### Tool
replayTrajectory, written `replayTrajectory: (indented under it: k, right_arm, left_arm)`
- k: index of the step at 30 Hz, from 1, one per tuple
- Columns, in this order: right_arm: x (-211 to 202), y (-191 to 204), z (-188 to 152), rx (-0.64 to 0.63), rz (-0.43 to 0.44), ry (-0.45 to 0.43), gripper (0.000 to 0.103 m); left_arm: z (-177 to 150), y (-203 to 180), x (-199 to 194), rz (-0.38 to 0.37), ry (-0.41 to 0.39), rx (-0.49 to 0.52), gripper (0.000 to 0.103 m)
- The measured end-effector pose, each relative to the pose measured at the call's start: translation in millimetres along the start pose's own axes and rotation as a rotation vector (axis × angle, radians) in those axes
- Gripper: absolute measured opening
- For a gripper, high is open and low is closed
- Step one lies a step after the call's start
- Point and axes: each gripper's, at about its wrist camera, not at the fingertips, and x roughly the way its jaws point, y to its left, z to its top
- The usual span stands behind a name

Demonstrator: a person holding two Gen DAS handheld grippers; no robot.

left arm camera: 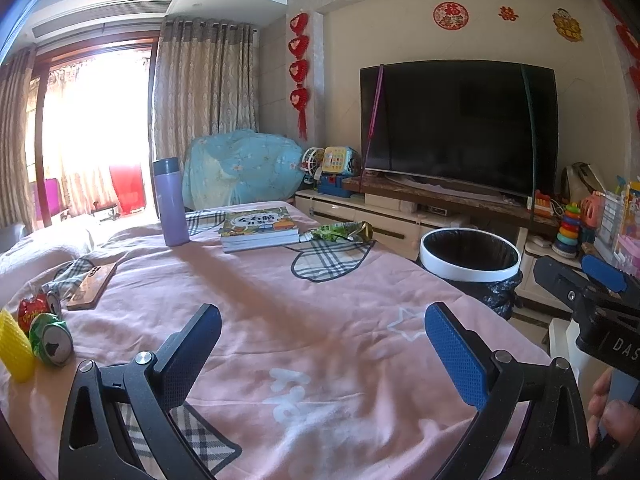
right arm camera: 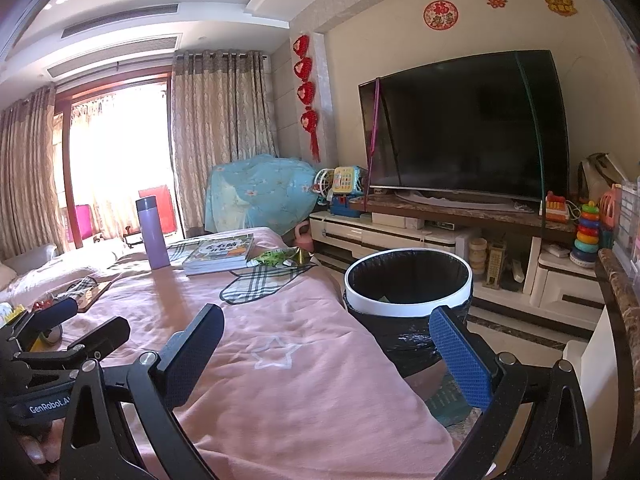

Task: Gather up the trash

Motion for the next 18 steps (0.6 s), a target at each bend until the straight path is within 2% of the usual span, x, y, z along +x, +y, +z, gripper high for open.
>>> replayTrajectory:
  k: [18]
  right_arm:
    - [-0.2, 7.5, 1.5, -0.005, 0.016, -0.007, 0.103]
  left_arm:
    - [-0.2, 0.8, 0.9, -0.019, 0.009, -0.002, 0.102]
